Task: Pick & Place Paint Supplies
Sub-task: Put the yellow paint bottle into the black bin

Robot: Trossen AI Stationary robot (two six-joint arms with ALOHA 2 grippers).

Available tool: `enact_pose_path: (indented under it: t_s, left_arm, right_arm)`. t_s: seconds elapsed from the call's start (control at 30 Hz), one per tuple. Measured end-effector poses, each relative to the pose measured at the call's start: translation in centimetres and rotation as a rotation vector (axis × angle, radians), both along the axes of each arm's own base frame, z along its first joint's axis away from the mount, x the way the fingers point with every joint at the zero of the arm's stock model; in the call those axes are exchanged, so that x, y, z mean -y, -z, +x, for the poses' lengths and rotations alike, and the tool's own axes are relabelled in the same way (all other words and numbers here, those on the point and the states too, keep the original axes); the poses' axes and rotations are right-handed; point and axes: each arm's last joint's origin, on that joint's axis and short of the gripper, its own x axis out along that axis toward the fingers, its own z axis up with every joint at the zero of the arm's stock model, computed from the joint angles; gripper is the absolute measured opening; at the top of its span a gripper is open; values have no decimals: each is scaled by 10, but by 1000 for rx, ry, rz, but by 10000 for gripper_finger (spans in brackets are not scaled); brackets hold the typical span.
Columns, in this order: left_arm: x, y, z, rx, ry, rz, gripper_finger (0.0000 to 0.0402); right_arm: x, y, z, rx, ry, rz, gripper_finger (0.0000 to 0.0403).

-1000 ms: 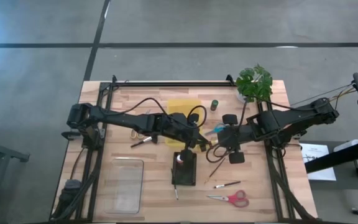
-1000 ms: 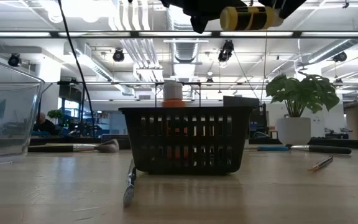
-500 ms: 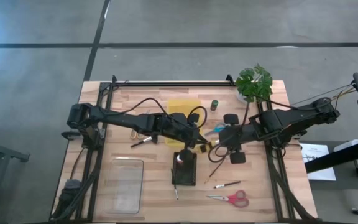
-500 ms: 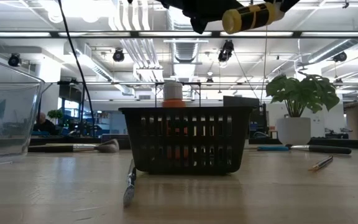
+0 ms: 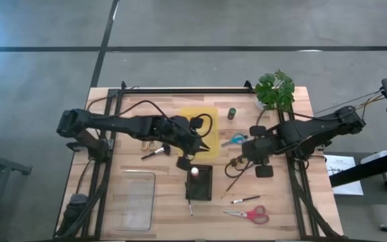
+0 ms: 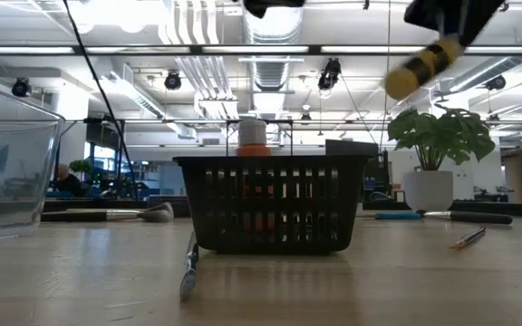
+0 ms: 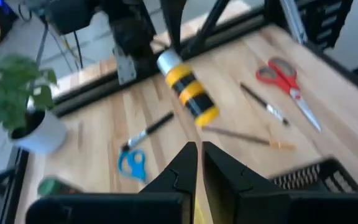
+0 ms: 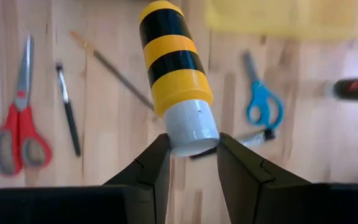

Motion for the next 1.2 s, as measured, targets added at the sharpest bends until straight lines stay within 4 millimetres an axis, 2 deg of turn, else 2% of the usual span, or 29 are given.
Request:
enact_pose_path:
  t_s: [0.2, 0.37, 0.53, 0.8, 1.2]
  left_arm:
    - [-3, -6, -23, -115, -47, 33, 33]
    - [-4, -6, -29, -158, -69, 34, 33]
    - [-4, -3, -32, -196, -69, 38, 33]
    - [-5, 7, -34, -236, -65, 54, 33]
    - [-6, 26, -39, -295, -74, 89, 33]
  right_arm:
    - [-6, 31, 13, -287, -15, -28, 101]
    - [-12, 53, 24, -486, -48, -20, 101]
    - [-19, 66, 34, -561, -59, 70, 100]
    - [-26, 83, 42, -631, -35, 61, 100]
    - [-43, 83, 38, -644, 136, 67, 100]
